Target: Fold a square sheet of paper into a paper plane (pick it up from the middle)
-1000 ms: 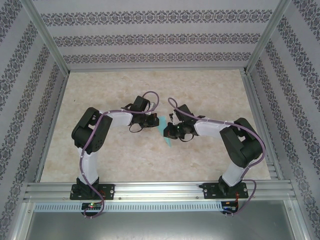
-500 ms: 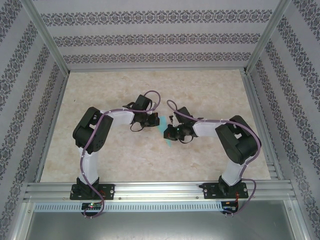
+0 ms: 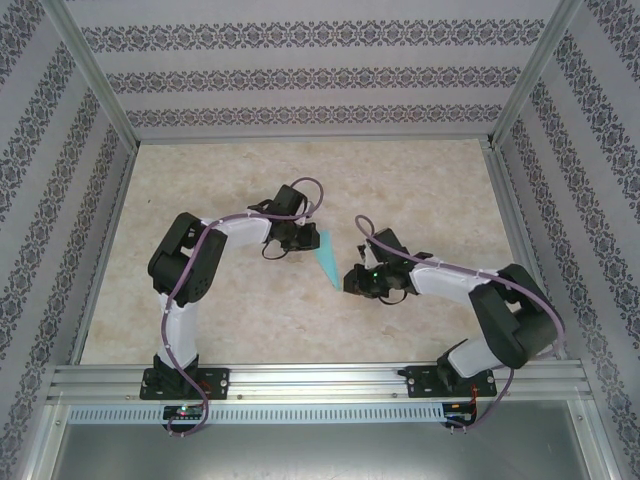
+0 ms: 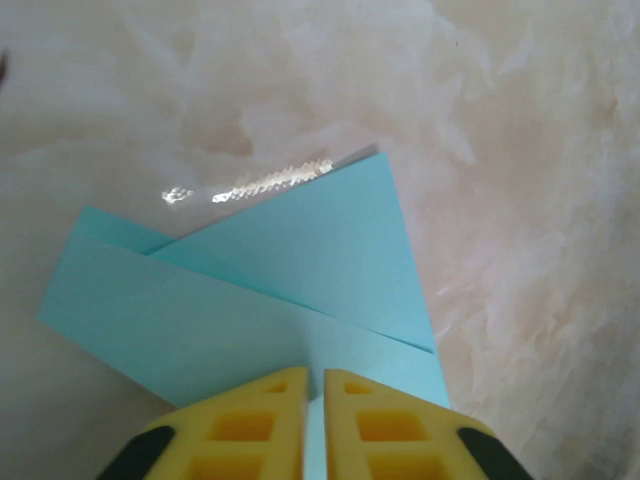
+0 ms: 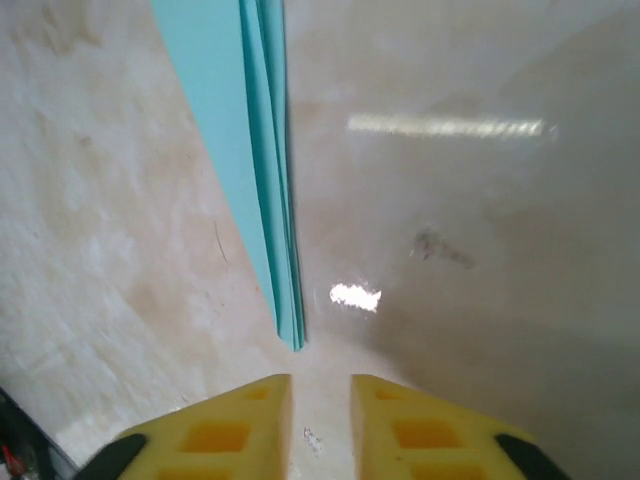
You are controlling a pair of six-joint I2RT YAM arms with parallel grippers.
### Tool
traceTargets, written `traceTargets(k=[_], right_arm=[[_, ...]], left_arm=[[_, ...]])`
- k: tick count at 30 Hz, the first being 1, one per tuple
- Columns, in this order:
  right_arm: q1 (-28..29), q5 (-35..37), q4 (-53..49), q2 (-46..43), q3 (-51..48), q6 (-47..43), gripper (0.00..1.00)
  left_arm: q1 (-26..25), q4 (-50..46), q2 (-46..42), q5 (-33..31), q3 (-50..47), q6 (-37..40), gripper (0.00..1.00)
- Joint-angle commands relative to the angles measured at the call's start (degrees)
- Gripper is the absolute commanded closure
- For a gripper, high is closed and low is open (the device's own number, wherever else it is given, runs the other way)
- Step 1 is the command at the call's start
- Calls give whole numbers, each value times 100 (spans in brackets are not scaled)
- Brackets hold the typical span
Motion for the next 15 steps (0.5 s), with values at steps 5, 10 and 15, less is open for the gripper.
traceTargets(k=[5,10,15], right_arm=[[-557,1174,-351,-463,693,-78,52],[-908,1552,-218,-429,686,91,33],[-1142,1774,-141,-426,526,68,16]], left_arm=[[-59,-862,-473,-436,627,-48,69],[-543,-1865,-713,-1828,883,-273,52],[-1038,-2608,-477,-2743,1325,-495,40]])
